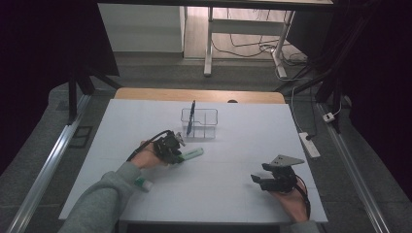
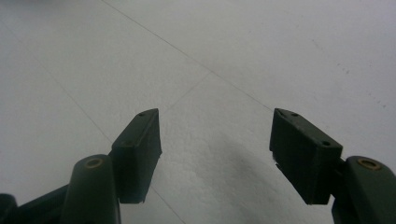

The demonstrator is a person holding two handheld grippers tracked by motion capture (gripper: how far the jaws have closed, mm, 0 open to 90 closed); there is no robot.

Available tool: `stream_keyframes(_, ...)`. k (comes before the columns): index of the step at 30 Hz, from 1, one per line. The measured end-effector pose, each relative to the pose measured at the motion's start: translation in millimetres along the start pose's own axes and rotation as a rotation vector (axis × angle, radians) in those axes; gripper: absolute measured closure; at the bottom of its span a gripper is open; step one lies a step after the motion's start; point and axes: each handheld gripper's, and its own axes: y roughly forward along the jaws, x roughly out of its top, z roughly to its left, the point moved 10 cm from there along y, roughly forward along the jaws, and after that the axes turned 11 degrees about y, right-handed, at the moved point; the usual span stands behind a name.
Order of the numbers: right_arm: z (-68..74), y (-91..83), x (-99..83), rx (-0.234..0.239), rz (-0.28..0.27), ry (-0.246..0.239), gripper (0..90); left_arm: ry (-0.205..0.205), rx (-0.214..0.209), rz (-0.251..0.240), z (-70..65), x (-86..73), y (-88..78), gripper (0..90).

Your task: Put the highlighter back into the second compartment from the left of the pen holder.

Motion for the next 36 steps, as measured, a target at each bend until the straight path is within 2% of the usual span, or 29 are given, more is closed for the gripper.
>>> stream_keyframes(17,0.7,-1.3,1.4,-0.003,-0.008,-0.004,33.8,0.023,0.017,-0.109,-11.0,10.0,-23.7,66.4)
stream_keyframes(30,3.7,-2.0,3.6,-0.001,-0.015,-0.013,33.6,0.029,0.018,-0.173,-21.2,14.7,-31.9,66.4)
stream_keyframes(36,6.9,-2.0,5.5,0.004,-0.022,-0.02,33.4,0.052,0.014,-0.189,-28.4,20.7,-32.8,66.4)
